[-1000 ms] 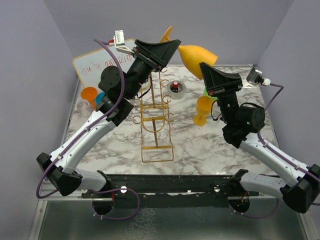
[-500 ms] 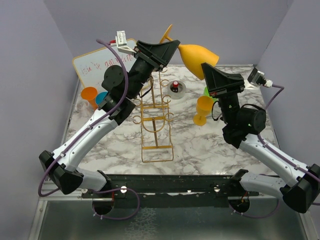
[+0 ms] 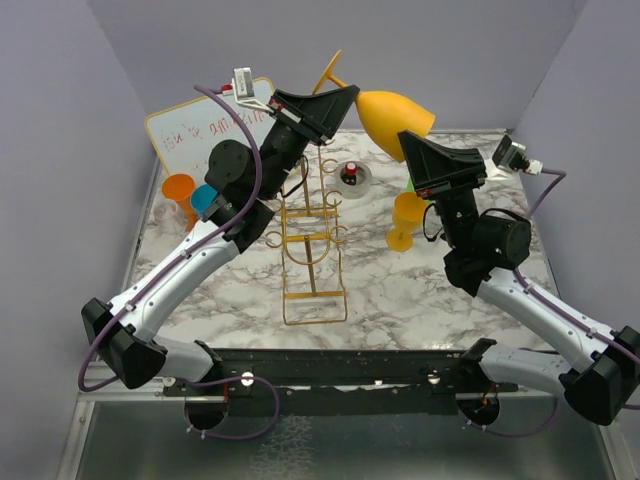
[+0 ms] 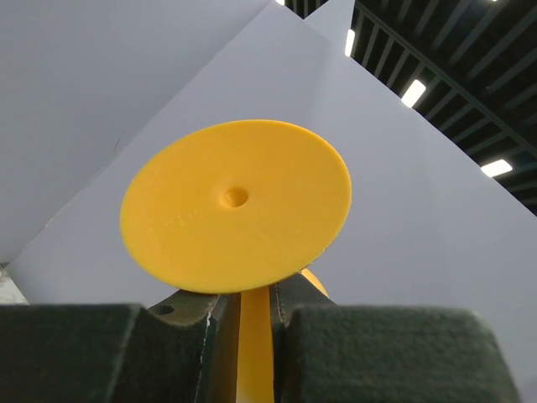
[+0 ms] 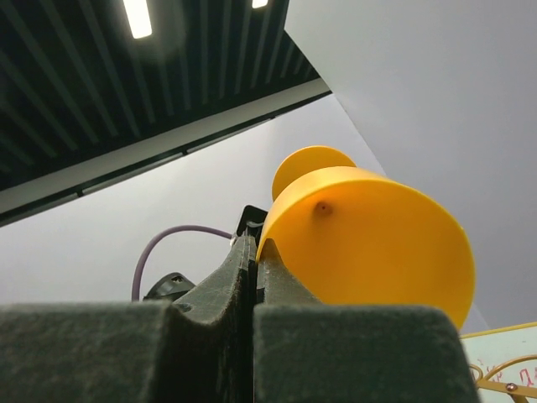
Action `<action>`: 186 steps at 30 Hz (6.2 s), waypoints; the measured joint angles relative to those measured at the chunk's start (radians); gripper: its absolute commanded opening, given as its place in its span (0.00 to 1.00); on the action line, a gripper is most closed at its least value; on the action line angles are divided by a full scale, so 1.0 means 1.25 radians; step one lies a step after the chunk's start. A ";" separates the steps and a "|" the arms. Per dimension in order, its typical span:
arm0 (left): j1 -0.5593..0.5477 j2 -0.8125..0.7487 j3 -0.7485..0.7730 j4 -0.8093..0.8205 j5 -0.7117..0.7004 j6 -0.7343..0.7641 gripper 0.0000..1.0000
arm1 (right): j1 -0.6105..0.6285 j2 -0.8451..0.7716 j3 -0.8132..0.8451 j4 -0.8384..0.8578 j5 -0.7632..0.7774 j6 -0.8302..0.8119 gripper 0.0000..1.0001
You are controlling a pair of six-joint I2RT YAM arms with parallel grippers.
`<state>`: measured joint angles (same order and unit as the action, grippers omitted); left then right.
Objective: Place the wine glass upside down on the wine glass rack
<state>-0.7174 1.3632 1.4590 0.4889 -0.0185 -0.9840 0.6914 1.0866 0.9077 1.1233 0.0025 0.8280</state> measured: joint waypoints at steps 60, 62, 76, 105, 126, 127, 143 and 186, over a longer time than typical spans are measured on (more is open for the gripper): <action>0.681 -0.055 -0.078 -0.343 0.464 0.540 0.00 | -0.002 -0.255 -0.082 -0.463 0.052 -0.107 0.68; 0.681 -0.056 -0.117 -0.322 0.479 0.555 0.00 | -0.002 -0.264 -0.084 -0.484 0.054 -0.109 0.68; 0.678 -0.056 -0.269 -0.129 0.682 0.652 0.00 | -0.002 -0.281 -0.103 -0.562 0.057 -0.110 0.68; 0.609 0.020 -0.286 -0.090 0.785 0.735 0.00 | -0.002 -0.287 -0.119 -0.571 0.072 -0.103 0.68; 0.559 0.063 -0.273 -0.087 0.811 0.768 0.00 | -0.002 -0.287 -0.120 -0.571 0.079 -0.103 0.68; 0.555 0.064 -0.273 -0.087 0.811 0.771 0.00 | -0.002 -0.287 -0.120 -0.571 0.079 -0.103 0.68; 0.543 0.065 -0.273 -0.087 0.810 0.784 0.26 | -0.002 -0.287 -0.125 -0.572 0.081 -0.103 0.68; 0.553 -0.485 -0.375 -0.641 0.217 0.518 0.99 | -0.002 0.020 0.224 -1.268 0.328 -0.262 0.74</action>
<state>-0.0265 0.7570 0.9897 -0.3126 0.2531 -0.3367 0.6884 1.1118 1.1877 -0.4614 0.4129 0.4999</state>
